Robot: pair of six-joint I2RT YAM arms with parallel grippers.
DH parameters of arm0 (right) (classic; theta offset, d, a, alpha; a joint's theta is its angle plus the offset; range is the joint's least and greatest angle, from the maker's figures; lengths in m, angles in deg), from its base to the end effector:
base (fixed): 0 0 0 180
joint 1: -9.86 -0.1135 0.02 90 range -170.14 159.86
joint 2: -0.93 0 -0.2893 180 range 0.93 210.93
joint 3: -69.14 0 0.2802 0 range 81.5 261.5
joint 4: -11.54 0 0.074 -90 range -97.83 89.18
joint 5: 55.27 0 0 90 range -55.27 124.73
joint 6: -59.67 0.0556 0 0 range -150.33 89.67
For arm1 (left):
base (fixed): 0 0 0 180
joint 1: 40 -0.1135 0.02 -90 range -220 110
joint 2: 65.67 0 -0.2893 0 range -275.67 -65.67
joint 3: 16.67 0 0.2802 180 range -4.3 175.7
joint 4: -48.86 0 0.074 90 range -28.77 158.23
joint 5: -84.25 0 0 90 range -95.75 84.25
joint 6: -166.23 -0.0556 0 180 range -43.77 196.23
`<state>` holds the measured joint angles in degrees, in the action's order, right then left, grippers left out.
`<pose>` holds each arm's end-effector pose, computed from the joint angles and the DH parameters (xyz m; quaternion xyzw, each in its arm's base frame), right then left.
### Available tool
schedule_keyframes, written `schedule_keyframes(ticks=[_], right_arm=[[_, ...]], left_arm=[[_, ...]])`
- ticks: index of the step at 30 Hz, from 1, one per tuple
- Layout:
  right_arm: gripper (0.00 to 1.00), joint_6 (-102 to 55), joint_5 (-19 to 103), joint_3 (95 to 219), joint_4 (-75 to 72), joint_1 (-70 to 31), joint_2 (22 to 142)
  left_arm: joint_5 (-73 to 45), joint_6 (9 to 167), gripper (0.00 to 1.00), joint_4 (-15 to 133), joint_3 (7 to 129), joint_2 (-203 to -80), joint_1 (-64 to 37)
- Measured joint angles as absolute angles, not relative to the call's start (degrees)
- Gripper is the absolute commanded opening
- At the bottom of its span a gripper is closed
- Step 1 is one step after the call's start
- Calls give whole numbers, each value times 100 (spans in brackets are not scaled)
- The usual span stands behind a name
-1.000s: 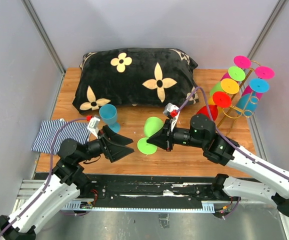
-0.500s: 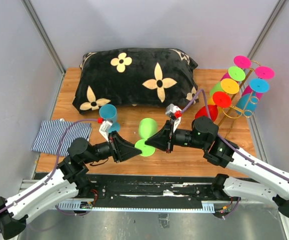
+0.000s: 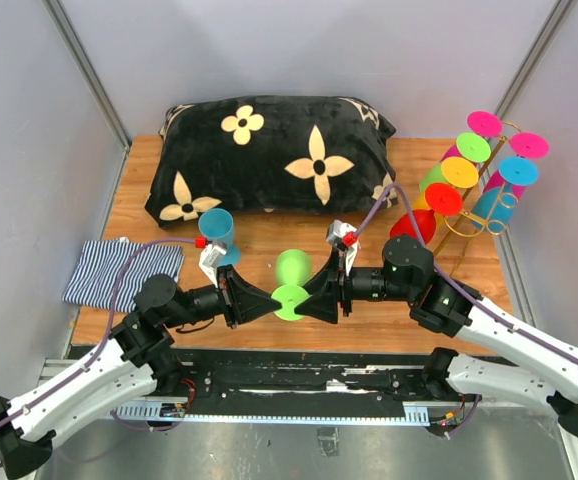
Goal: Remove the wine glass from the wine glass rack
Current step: Place the wine glass at the center of the board.
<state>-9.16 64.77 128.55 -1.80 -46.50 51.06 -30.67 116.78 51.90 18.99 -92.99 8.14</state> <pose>0.1058 0.2093 0.3721 -0.3820 0.6203 0.5601 0.3946 0.0921 -0.1378 0.2984 0.2026 0.6458 -0.6084 0.4145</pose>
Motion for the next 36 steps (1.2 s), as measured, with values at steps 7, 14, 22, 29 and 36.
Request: schedule_keyframes(ticks=[7,14,22,29,36], right_arm=[[29,-905,6536,12857,-715,-4650,5128],[1,-558,6628,12851,-326,-4779,5418],[1,-1377,6154,12706,-501,-5421,5526],[1,-3799,5347,12027,-750,-5845,5342],[1,-7154,5100,10919,-619,-6343,4706]], left_arm=[[-3124,11228,0,5512,2067,-9183,814],[-3352,11062,20,5520,2074,-9325,814],[-2794,10798,99,6117,2144,-8824,818],[-2088,10728,100,6908,2554,-8501,818],[-1610,10754,100,7168,2686,-8461,818]])
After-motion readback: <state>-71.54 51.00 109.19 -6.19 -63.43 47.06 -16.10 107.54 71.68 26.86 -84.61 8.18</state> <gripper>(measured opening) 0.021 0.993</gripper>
